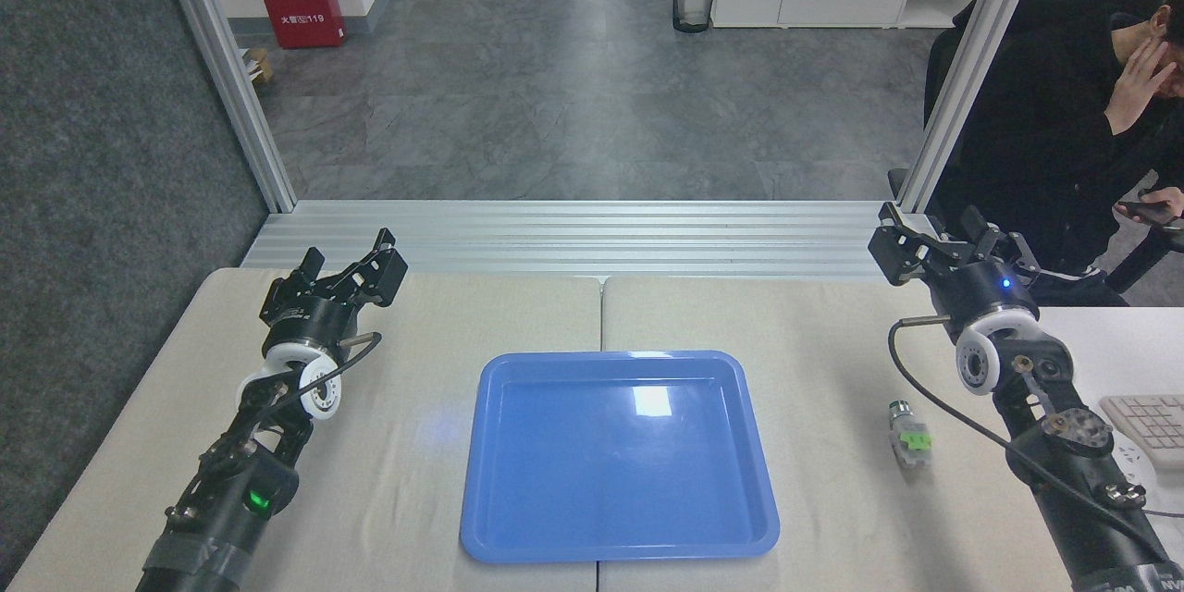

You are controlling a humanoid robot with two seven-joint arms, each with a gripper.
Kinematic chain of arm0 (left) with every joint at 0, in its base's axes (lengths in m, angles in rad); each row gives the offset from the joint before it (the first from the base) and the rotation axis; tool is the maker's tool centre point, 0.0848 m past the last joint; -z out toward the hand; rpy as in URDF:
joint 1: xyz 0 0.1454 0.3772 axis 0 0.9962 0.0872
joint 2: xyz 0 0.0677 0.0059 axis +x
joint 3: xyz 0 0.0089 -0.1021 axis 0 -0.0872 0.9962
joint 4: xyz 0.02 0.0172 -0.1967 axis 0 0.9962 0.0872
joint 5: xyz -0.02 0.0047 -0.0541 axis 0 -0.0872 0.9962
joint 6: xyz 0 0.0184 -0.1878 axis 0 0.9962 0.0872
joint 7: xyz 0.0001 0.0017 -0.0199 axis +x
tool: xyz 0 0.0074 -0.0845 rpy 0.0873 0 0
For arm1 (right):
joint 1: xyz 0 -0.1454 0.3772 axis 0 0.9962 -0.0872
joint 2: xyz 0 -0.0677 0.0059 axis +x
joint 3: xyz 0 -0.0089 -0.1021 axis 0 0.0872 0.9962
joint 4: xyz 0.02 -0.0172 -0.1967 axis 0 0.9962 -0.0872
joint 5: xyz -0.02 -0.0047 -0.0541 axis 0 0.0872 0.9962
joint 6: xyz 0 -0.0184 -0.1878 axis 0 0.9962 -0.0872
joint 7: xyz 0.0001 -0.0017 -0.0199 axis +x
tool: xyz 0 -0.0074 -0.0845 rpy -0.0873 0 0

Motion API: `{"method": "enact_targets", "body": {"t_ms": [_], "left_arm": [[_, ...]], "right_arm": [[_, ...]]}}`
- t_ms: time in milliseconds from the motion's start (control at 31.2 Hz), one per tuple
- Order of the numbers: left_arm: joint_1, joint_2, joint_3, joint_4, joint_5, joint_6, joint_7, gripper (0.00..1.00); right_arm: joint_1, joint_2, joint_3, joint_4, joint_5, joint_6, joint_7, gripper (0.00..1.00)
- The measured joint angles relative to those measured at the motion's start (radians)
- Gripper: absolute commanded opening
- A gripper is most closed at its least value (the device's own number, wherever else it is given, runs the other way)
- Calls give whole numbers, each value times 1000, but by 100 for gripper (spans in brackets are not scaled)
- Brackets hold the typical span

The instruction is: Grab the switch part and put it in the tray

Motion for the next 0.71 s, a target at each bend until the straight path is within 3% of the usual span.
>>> {"method": "enact_targets", "body": {"t_ms": [705], "left_arm": [[0,0,0,0,0,0,0,100]], "right_arm": [[-55,17,28,28,3,34,0,100]]}}
